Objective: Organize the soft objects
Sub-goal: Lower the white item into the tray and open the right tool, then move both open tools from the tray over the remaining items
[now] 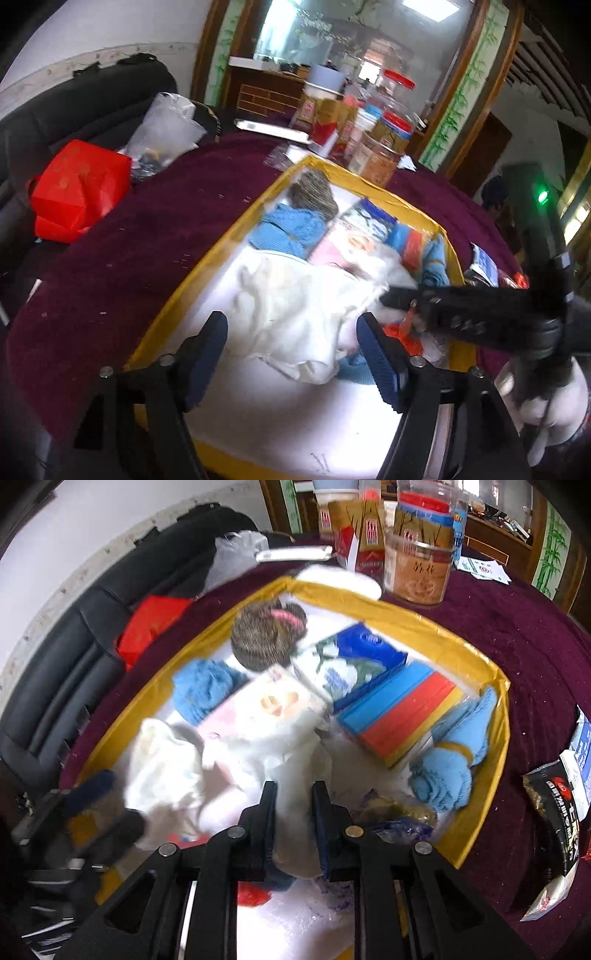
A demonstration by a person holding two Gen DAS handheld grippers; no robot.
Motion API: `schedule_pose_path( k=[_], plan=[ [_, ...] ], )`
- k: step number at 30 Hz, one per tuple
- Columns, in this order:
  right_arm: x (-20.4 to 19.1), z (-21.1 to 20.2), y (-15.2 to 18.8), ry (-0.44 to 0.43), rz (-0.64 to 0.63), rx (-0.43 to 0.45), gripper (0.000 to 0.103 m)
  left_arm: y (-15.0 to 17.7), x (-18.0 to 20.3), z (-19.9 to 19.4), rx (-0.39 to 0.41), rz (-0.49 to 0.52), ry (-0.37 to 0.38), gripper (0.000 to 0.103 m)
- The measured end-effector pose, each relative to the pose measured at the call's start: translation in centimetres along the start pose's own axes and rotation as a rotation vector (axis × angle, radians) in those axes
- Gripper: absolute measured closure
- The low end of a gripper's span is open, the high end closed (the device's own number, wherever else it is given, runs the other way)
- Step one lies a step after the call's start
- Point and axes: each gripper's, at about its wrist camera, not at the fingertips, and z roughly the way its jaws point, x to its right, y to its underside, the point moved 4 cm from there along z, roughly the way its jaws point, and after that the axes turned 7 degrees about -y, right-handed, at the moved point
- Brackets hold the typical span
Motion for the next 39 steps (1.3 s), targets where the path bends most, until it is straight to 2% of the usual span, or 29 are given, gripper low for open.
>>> schedule_pose_path(
  k=[5,8,10,16,22,34,37,39],
  plan=[
    [0.0,0.0,-0.1,0.034,-0.023,0.022,0.077,-0.6,-0.4,-1.5,0.069,-0.003,-0.098,0.018],
    [0.0,-0.9,0.0,0.018,-0.017,0.053,0.066,-0.7,-0.2,-2.2,0.101,0.012,-0.120,0.012],
    [-0.1,-2.1,0.1,-0.004,-0.017,0.088,0.055,-0.8,0.0,-2.4,0.107,0.021,-0.125,0.012],
    [-0.5,-5.9,0.8,0.002,-0.061,0.180,0.045,-0.5,1.1,-3.0,0.105,0.048,-0.126,0.012],
    [0.7,-8.5,2.2,0.000,-0.046,0.233,0.040,-0.1,2.6,-4.1,0.114,0.081,-0.131,0.012],
    [9.6,-12.8,7.2,0.001,0.145,0.320,0.039,1.4,7.5,-5.3,0.109,0.190,-0.127,0.012],
    [13.2,-14.5,9.3,0.023,0.214,0.355,0.039,2.0,9.3,-5.6,0.100,0.223,-0.095,0.012],
    [16.2,-15.8,11.0,0.052,0.275,0.378,0.039,2.3,10.5,-5.6,0.082,0.240,-0.048,0.012]
  ],
)
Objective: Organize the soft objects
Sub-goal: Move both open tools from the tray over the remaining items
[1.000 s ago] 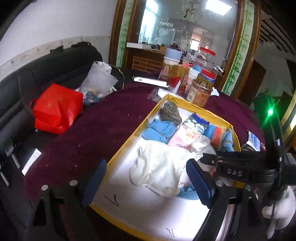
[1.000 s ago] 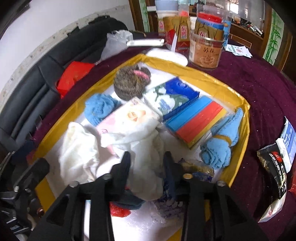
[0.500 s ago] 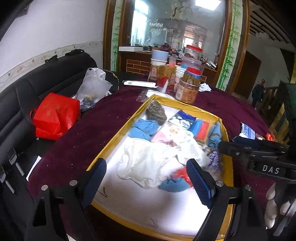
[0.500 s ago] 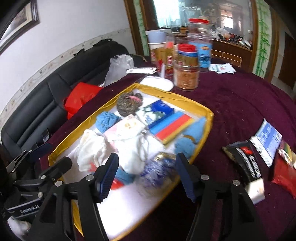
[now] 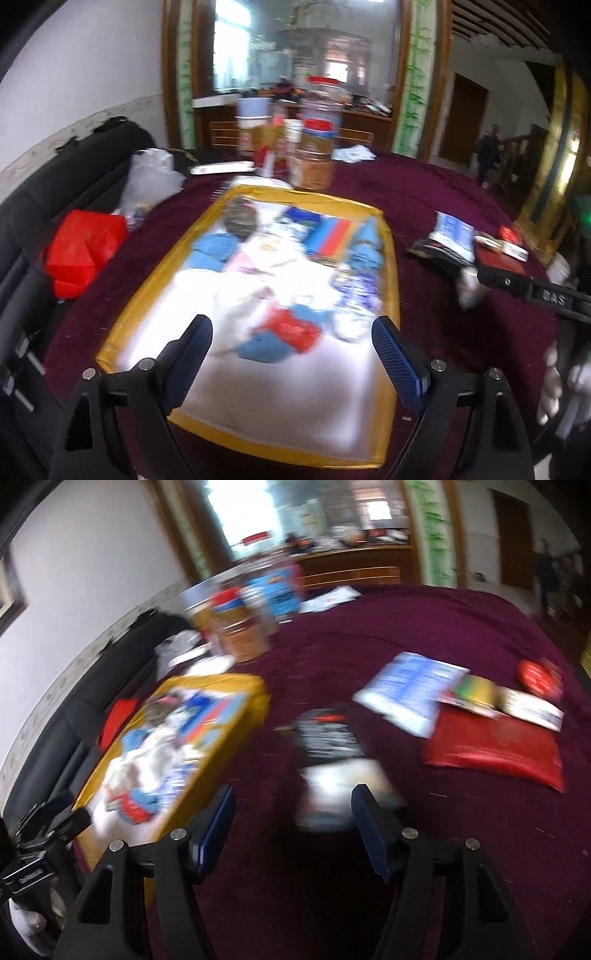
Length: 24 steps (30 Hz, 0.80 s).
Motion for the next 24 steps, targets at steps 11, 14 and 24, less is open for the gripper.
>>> schedule_pose_path(
  k=[11,14,24],
  plan=[
    [17.7,-8.5,1.7,0.166,0.367,0.139,0.039,2.8,10.4,0.8,-0.115,0.164,0.250,0.012],
    [19.8,-9.2,1.4,0.171,0.415,0.163,0.039,3.7,12.9,0.9,-0.144,0.218,0.292,0.012],
    [17.4,-3.8,-2.7,0.074,0.360,0.106,0.039,6.2,17.4,3.0,-0.243,0.277,0.309,0.006]
  ],
)
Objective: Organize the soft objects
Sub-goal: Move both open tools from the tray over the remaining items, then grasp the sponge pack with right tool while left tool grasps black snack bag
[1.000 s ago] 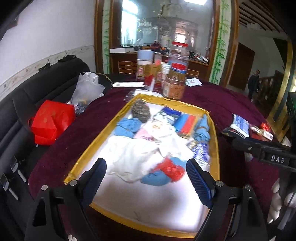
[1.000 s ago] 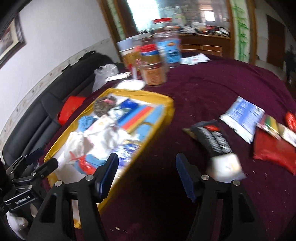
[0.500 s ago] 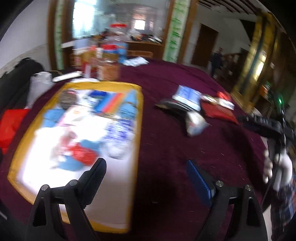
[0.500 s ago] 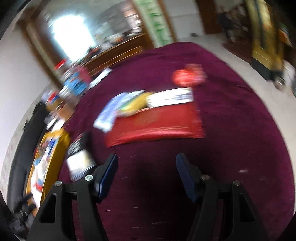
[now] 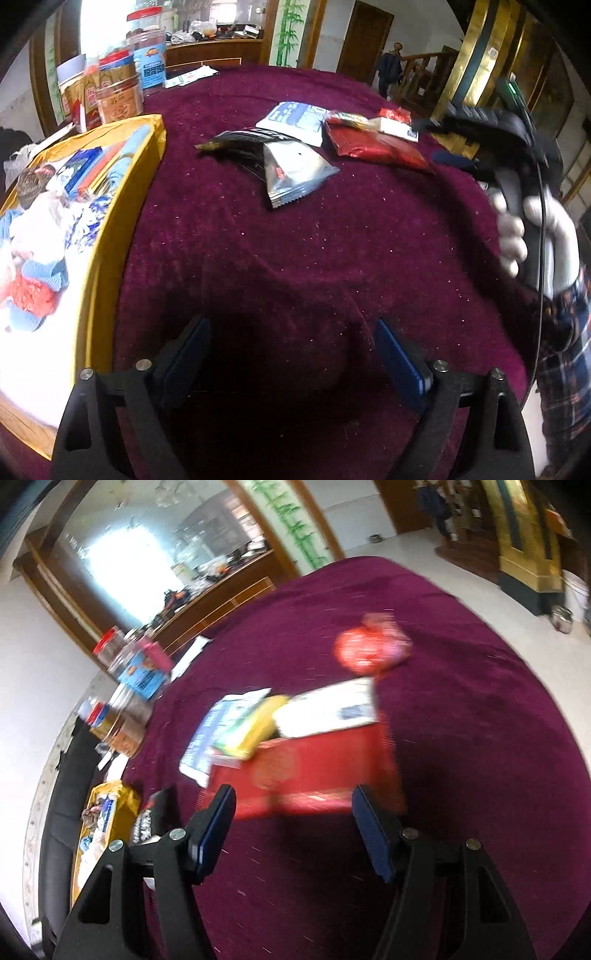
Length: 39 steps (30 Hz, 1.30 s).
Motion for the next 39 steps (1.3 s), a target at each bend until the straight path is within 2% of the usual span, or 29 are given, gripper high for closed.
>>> schedule_pose_path(
  k=[2,5,10,13,19,24,26,28,29,31,33,36,39],
  plan=[
    [-1.7,1.2,-0.8,-0.020,-0.033,-0.011,0.039,0.0,0.4,0.3,-0.002,0.005,-0.007,0.002],
    [-3.8,3.0,-2.2,-0.042,-0.064,-0.023,0.034,0.1,1.1,0.7,0.007,0.032,-0.040,0.001],
    [-3.3,5.0,-3.7,-0.029,-0.007,-0.024,0.033,0.9,1.9,1.3,0.042,0.090,-0.139,0.000],
    [-2.3,6.2,-4.1,-0.024,0.033,-0.045,0.033,0.6,1.1,1.6,0.020,0.041,-0.109,0.000],
    [-2.3,8.4,-4.6,0.012,0.018,-0.087,0.033,0.5,1.1,1.8,0.019,0.051,-0.121,0.000],
    [-2.3,9.3,-4.3,-0.005,-0.004,-0.050,0.034,0.5,1.1,1.8,0.021,0.051,-0.123,0.000],
    [-2.4,9.2,-4.0,-0.021,-0.033,-0.043,0.057,0.6,1.1,1.7,0.021,0.050,-0.122,0.000],
    [-2.1,8.9,-3.9,-0.054,-0.017,-0.042,0.071,0.6,1.0,1.7,0.017,0.047,-0.120,0.001],
    [-1.9,8.5,-3.9,-0.072,-0.003,-0.040,0.073,0.5,1.0,1.6,0.014,0.039,-0.115,0.001],
    [-1.7,7.7,-3.9,-0.113,0.016,-0.036,0.078,-0.3,0.6,1.2,-0.003,-0.013,-0.047,0.001],
    [-1.5,7.1,-3.8,-0.135,0.024,-0.033,0.079,-1.7,0.1,0.3,0.019,-0.065,0.024,0.001],
    [-1.8,6.7,-3.8,-0.160,0.024,-0.038,0.080,-4.9,-0.2,-0.4,0.068,-0.080,0.022,0.001],
    [-2.5,6.7,-3.8,-0.178,0.006,-0.044,0.083,-7.5,-0.8,0.7,0.062,-0.125,0.040,0.001]
  ],
)
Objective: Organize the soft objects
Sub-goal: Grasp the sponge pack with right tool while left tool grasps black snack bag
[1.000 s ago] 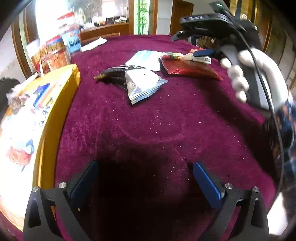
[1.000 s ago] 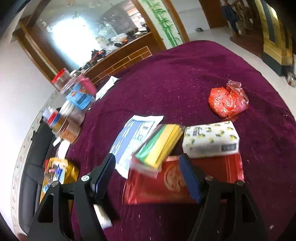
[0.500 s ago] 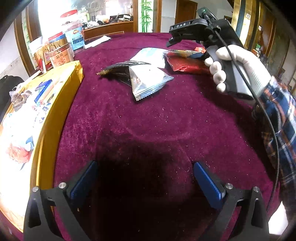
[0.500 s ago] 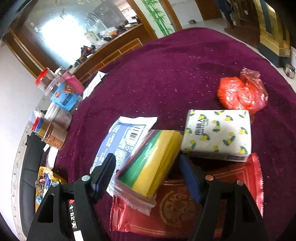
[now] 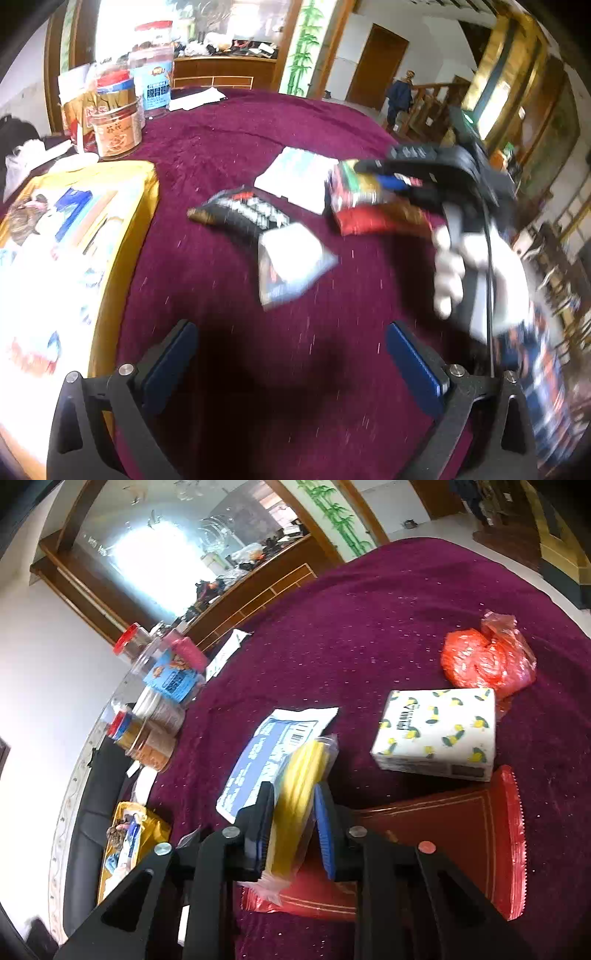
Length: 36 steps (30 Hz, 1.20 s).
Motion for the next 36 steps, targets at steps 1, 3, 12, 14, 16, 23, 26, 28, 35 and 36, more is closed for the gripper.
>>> schedule_pose_path(
  k=[1,3,12,14,16,23,26,28,35,36],
  plan=[
    [-0.2,-0.1,0.0,-0.007,-0.003,0.000,0.084,-0.7,-0.1,0.7,-0.008,-0.016,-0.002,0.001],
    [-0.5,-0.3,0.0,-0.018,-0.015,0.005,0.084,-2.0,-0.7,2.6,-0.035,-0.063,-0.017,0.001],
    [-0.2,1.0,0.4,-0.012,-0.014,-0.068,0.080,-5.1,-1.3,8.2,-0.052,-0.108,-0.072,0.002],
    [-0.1,1.6,0.6,-0.022,-0.001,-0.086,0.070,-5.1,-1.0,8.3,-0.024,-0.057,-0.104,0.019],
    [-0.5,1.6,0.6,-0.030,-0.023,-0.082,0.055,-5.1,-0.7,8.7,-0.046,-0.015,-0.055,0.053],
    [-2.8,2.3,1.8,0.056,-0.171,-0.060,0.039,-4.4,-0.5,7.5,-0.029,-0.009,-0.007,0.058],
    [-2.9,2.6,2.1,0.084,-0.198,-0.054,0.039,-4.1,-0.7,6.0,-0.021,-0.033,0.034,0.058],
    [-2.8,2.6,2.1,0.107,-0.206,-0.047,0.050,-3.9,-0.8,4.9,-0.011,-0.039,0.052,0.058],
    [-2.1,2.0,1.7,0.095,-0.158,-0.029,0.068,-2.6,-2.8,-0.1,0.028,-0.085,0.101,0.058],
    [-2.1,1.8,1.7,0.079,-0.145,-0.027,0.068,-2.4,-3.6,-1.4,0.044,-0.092,0.100,0.058]
  ],
)
